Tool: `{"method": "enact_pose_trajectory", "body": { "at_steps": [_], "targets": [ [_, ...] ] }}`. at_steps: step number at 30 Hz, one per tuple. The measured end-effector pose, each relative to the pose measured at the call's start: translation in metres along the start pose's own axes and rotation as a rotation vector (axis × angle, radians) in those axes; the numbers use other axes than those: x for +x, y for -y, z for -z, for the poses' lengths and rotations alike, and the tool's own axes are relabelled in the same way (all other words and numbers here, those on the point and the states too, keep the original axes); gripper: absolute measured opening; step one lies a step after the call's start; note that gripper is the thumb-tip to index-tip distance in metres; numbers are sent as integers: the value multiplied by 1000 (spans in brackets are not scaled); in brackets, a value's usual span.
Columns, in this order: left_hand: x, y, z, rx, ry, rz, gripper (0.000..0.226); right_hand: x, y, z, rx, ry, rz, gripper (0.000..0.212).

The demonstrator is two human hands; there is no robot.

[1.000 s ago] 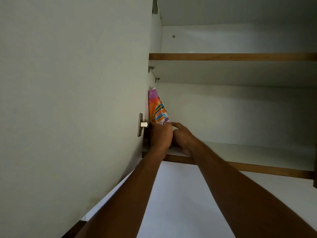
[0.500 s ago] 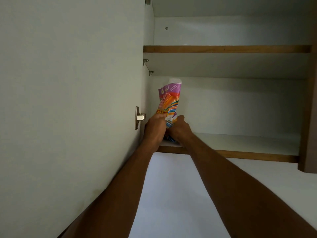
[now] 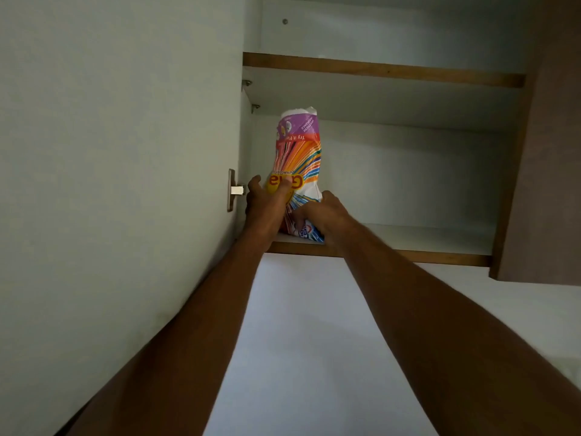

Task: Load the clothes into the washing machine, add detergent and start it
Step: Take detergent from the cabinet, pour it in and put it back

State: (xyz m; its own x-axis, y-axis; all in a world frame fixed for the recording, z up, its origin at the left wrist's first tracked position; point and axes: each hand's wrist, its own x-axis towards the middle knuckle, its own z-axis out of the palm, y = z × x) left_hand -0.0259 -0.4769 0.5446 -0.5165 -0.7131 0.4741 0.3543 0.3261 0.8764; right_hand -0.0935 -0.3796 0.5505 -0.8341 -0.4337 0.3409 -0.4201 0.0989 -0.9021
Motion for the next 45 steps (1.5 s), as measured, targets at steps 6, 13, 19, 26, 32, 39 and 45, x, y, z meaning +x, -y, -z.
{"method": "enact_pose_trajectory", "body": {
  "at_steps": [6, 13, 19, 26, 32, 39, 45],
  "targets": [
    [-30, -8, -4, 3, 205, -150, 83, -60, 7, 48, 69, -60, 32, 55],
    [-120, -28, -59, -104, 391, -291, 61, -139, -3, 126, 36, -348, -37, 18],
    [-219, -37, -115, -290, 853, -282, 58, -226, -37, 220, -94, -479, -144, 15],
    [-352, -19, -165, -199, 1277, -133, 80, -351, -111, 319, -105, -639, -360, 30],
    [-482, 16, -189, -335, 1306, 150, 71, -463, -162, 367, -208, -649, -515, 40],
    [-578, 61, -201, -293, 1285, 337, 84, -556, -198, 389, -28, -328, -510, 42],
    [-612, 76, -204, -374, 1401, 378, 62, -586, -231, 384, 29, -429, -479, 46]
  ]
}}
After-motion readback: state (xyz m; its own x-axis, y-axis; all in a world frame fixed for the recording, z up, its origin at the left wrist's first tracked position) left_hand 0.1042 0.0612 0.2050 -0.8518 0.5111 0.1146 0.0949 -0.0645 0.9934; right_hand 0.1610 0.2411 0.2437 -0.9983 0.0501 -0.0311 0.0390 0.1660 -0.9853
